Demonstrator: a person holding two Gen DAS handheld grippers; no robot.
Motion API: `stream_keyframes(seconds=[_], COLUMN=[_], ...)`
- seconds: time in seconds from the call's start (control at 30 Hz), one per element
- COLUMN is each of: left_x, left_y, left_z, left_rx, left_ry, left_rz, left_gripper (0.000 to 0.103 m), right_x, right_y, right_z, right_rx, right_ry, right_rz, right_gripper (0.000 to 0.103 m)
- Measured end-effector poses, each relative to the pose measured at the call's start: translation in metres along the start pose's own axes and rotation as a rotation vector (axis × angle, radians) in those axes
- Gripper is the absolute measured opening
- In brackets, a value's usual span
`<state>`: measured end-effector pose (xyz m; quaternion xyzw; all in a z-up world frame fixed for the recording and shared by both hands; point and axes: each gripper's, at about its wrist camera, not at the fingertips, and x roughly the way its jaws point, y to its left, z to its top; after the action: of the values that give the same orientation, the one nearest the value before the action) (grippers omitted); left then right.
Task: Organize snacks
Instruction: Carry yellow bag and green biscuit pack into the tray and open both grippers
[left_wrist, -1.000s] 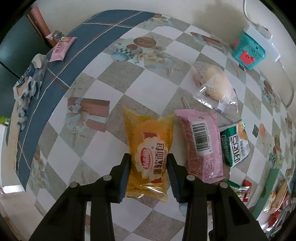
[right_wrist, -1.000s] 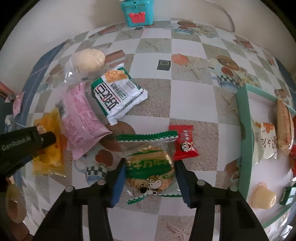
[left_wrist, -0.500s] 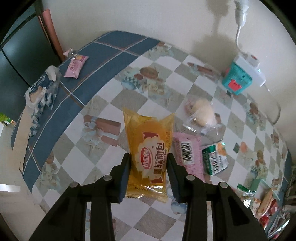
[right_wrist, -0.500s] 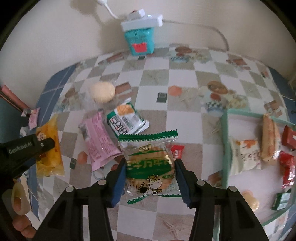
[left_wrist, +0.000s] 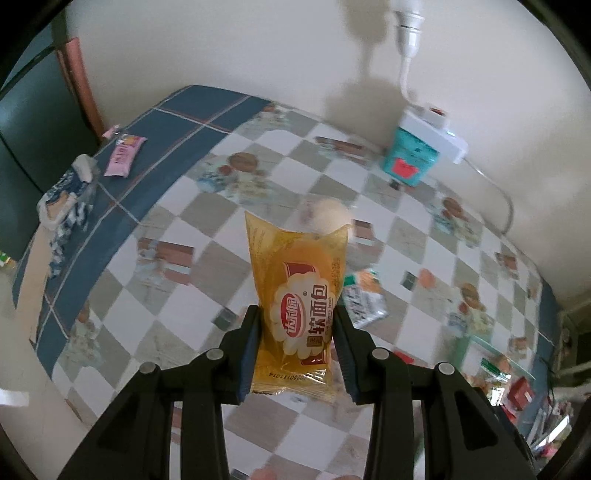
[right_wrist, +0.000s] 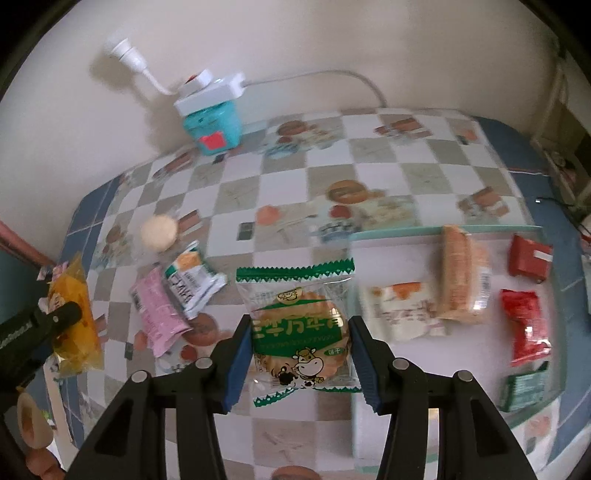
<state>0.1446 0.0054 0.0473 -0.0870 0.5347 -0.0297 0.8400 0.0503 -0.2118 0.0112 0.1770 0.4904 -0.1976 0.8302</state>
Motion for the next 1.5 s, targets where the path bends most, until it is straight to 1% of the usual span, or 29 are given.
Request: stream_keyframes(seconds=[0.27,0.43,0.67,0.9,1.03,1.2,1.33,1.5], left_x=[0.0,-0.006,-0.013,-0.013,-0.013,-0.009,-0.001,0.025], left_y=[-0.045,-0.075,-0.113,-0.153,-0.176,-0.199,-0.212,-0.211], left_z=[-0.019,-0.035,-0.059,-0.083,-0.098,-0.115,-0.127,-0.134], left_rx=[0.059,0.121,0.201,0.285,0.346,0.397,0.442,0.428], left_ry=[0.034,0.032,0.046,0.086,0.094,0.152,0.155,0.245], left_rz=[-0.05,-0.057,-0.091,-0.15,-0.148,-0.214,-0.174,-0.186], left_gripper=[0.04,0.04,0.04,0.04,0.04,0.04,0.04,0.04], right_x=[-0.013,-0.024,-0.032,-0.041,-0.044,-0.044,-0.037,-0.016], right_y=[-0.05,-0.085,-0.129,-0.164,-0.179,-0.19,-0.191,-0.189], right_z=[-0.003,-0.006,-0.013,-0.02,-0.021,-0.022,-0.023,-0.028], right_rx=[0.088,0.15,0.224,0.27,0.292,0.309,0.31,0.293], right_ry=[-0.003,-0.012,-0.01,-0.015,-0.017,-0.014,0.007,0.064], right_rz=[-0.024,-0.032,-0.054,-0.073,-0.083,-0.083,-0.076,-0.073], right_gripper=[0.053,0.053,0.054,0.054,0.054,0.054,0.054,0.054])
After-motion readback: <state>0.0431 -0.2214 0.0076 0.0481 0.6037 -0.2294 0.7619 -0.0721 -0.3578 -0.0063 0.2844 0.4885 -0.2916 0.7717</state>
